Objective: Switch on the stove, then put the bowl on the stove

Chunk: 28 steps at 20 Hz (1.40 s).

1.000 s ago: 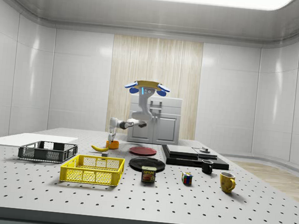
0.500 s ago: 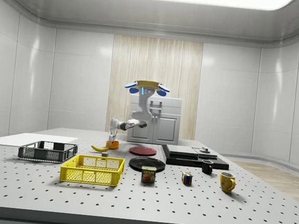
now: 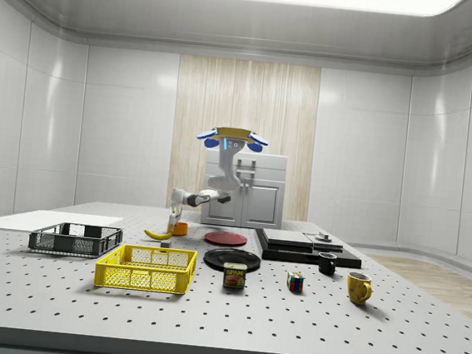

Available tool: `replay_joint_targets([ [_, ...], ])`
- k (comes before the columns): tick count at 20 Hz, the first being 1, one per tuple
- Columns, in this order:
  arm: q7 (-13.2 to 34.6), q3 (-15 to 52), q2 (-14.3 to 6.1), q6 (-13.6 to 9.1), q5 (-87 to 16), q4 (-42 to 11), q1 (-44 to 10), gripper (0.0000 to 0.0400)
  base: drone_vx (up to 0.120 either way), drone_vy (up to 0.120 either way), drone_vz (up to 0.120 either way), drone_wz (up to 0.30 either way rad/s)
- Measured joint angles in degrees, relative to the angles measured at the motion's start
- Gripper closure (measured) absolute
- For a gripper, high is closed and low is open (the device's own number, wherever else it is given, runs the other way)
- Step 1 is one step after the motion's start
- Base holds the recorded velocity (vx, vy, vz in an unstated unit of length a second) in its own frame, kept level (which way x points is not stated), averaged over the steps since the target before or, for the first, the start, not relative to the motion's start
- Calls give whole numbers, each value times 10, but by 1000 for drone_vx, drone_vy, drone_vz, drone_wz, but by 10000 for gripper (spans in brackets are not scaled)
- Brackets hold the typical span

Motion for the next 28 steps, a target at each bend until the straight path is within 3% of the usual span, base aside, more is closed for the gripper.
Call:
replay_joint_targets([
  [15, -4, -19, 13, 3, -22, 16, -6, 0, 0, 0, 0, 0],
  [18, -6, -20, 14, 3, -23, 16, -3, 146, 0, 0, 0, 0],
  [20, -7, -20, 15, 2, -23, 16, -2, 206, 0, 0, 0, 0],
  [23, -8, -20, 16, 1, -24, 16, -1, 256, 0, 0, 0, 0],
  [28, -10, -16, 18, -3, -21, 13, 2, 287, 0, 0, 0, 0],
])
